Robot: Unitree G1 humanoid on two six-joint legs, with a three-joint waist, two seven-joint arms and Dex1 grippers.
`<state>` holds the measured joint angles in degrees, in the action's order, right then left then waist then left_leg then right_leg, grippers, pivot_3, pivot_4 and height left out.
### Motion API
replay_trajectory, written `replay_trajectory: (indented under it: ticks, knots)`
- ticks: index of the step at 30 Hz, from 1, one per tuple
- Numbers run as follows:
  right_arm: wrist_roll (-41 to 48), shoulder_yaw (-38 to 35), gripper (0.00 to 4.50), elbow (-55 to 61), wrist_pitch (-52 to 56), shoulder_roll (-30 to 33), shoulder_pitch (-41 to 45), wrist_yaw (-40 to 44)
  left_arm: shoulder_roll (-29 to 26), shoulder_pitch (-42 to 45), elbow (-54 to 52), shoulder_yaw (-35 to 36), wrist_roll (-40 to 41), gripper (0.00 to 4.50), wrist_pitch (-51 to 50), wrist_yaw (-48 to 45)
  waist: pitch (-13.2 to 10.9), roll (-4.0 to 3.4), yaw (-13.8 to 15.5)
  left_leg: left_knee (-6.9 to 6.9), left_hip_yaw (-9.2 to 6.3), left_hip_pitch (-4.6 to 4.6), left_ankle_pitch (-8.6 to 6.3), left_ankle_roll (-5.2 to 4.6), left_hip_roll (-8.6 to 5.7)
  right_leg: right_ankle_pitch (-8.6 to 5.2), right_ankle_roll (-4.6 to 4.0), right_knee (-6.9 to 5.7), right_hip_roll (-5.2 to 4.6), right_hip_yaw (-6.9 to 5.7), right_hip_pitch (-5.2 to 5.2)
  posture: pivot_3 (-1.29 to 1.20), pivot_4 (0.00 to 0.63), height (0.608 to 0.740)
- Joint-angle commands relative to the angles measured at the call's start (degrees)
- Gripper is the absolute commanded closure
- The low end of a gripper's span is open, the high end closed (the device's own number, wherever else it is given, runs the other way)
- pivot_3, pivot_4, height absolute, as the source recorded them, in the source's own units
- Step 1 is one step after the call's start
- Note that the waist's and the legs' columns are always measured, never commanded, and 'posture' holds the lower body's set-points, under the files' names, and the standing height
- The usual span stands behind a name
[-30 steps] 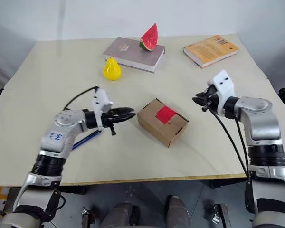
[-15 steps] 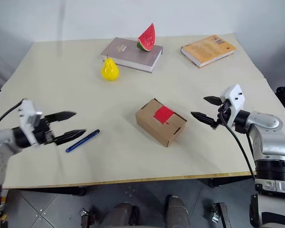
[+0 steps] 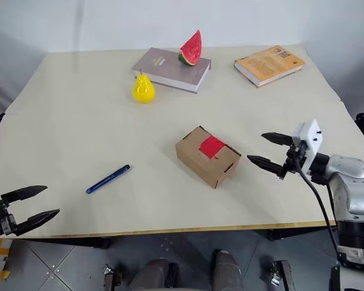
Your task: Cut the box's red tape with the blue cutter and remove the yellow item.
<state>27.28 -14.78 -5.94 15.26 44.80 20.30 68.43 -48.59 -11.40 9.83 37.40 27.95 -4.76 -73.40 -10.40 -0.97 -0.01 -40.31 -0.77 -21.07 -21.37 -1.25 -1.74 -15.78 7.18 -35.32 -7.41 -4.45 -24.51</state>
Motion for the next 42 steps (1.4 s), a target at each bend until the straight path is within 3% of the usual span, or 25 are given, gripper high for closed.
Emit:
replay_trajectory:
  ticks: [1,5,12,16,20,24,29,35,42]
  knots:
    - [6.83,-5.06,0.00,5.89,1.64,3.46,-3.96,6.23,-0.88,2.31,0.63,-1.52,-0.80,0.01,0.82,1.92,0.00,0.01,0.20,0.00,-0.02,0.00,0.00,-0.04,-0.03,0.00,0.01,0.03,-0.03,0.00,0.03,0.00,0.150,0.740]
    - [10.71,-6.94,0.00,7.88,2.51,4.81,-7.04,9.98,-0.71,5.14,1.60,-4.43,-1.69,0.01,1.50,2.50,0.01,0.04,0.01,0.01,-0.02,0.04,0.00,-0.06,-0.04,0.01,0.02,0.02,-0.04,0.01,0.06,0.00,0.150,0.740]
    - [10.86,-6.11,0.00,9.56,2.37,2.57,-6.37,4.89,1.45,15.05,7.77,-15.35,-6.06,0.01,4.75,3.10,0.01,0.05,-0.03,0.06,0.16,0.22,0.01,-0.07,-0.10,0.02,0.04,-0.17,0.01,-0.16,0.05,0.00,0.150,0.740]
    - [11.04,-5.71,0.00,10.64,2.54,1.94,-6.30,3.47,2.92,21.23,14.67,-23.01,-12.78,0.01,8.44,5.55,0.00,0.08,0.02,0.21,0.41,0.43,0.04,-0.13,-0.21,0.03,0.06,-0.28,0.06,-0.15,0.05,0.00,0.150,0.740]
    - [11.36,-6.11,0.00,11.35,2.55,1.57,-6.53,2.01,3.14,25.02,20.17,-26.33,-16.82,0.01,11.43,8.83,0.03,0.06,0.74,0.22,0.57,0.67,0.10,-0.25,-0.34,0.06,0.12,-0.30,-0.05,-0.12,0.22,0.00,0.150,0.740]
    - [11.76,-6.92,0.00,13.33,2.85,1.64,-8.54,0.81,2.81,25.98,22.49,-28.37,-16.68,0.84,12.17,6.82,0.04,0.04,1.22,0.22,0.68,0.92,0.13,-0.28,-0.33,0.06,0.12,-0.21,-0.10,-0.06,0.48,0.00,0.150,0.740]
    - [12.03,-7.32,0.00,13.83,2.97,2.30,-9.32,0.11,2.45,25.72,21.79,-29.54,-15.86,2.25,11.65,5.02,0.05,0.01,1.21,0.39,0.70,1.66,0.09,-0.27,-0.22,0.05,0.10,0.22,-0.21,0.00,1.16,0.00,0.150,0.740]
    - [11.85,-6.80,0.00,13.71,2.96,2.86,-8.13,0.12,2.30,25.23,20.79,-29.51,-15.35,4.04,11.47,4.36,0.11,-0.09,1.21,0.39,0.77,1.74,0.07,-0.24,-0.13,0.05,0.07,0.21,-0.29,0.10,1.17,0.00,0.150,0.740]
    - [11.93,-2.60,0.00,19.05,6.76,3.58,-2.84,-1.75,0.69,25.76,15.18,-30.16,-14.32,4.11,13.46,0.41,0.08,-0.08,1.15,0.41,0.82,1.73,0.02,-0.21,-0.08,0.05,0.06,0.26,-0.29,0.14,1.12,0.00,0.150,0.740]
